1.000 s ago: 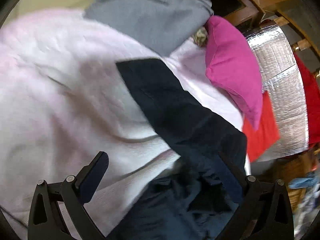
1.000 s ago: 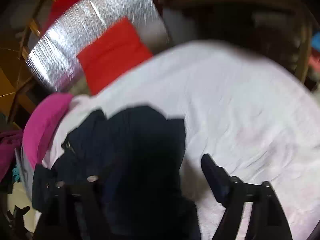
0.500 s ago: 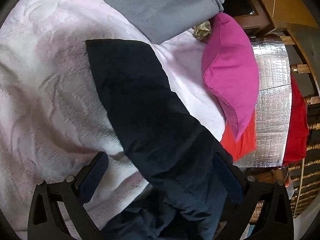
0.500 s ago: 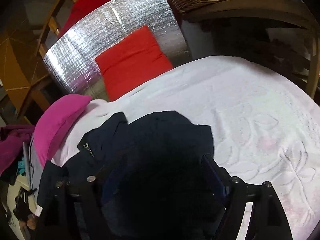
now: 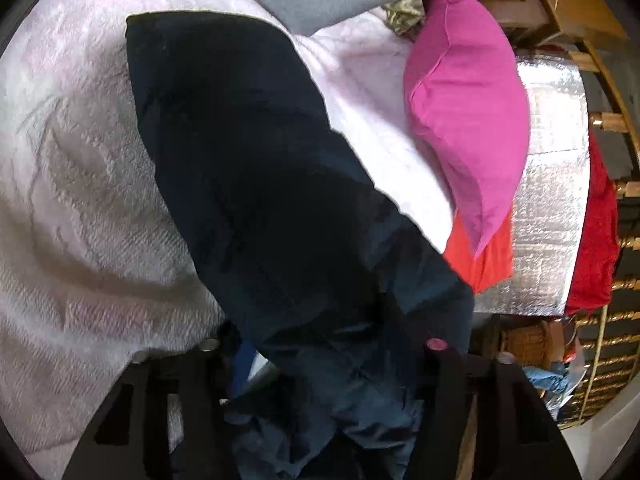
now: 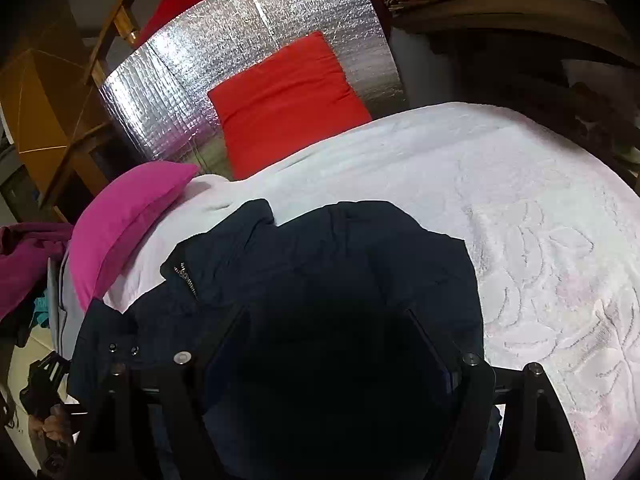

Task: Fold large clothes

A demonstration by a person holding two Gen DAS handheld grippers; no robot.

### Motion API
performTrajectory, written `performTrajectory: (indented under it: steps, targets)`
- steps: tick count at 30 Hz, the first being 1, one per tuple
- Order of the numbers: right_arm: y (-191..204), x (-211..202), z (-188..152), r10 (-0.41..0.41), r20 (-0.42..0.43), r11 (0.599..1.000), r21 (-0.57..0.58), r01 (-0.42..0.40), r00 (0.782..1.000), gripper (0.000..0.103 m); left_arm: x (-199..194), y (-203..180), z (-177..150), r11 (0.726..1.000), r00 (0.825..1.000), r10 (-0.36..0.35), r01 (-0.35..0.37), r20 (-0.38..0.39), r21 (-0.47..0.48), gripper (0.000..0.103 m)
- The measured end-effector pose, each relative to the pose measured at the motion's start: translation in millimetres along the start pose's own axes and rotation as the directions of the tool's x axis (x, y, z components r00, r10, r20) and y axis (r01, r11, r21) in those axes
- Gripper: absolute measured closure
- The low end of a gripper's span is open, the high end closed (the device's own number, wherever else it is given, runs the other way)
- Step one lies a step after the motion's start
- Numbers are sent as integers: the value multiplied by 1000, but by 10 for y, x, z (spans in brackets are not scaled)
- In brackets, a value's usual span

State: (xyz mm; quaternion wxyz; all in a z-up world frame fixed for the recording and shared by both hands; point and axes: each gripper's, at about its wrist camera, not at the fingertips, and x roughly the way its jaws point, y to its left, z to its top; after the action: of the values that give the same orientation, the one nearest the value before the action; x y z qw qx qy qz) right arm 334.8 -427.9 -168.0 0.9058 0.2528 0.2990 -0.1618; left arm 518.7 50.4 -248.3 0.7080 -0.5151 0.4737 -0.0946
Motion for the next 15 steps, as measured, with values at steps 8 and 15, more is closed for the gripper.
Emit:
performTrajectory:
  steps: [8, 15]
  targets:
    - [-27, -67, 26, 5, 11, 1000, 20, -5, 1000, 23, -499, -416, -45, 985, 984, -32, 2, 177, 170, 86]
    - [-65, -219, 4, 10, 26, 999, 45, -11, 1000, 22, -1320, -1287, -690, 846, 910, -169, -63, 379, 529, 92]
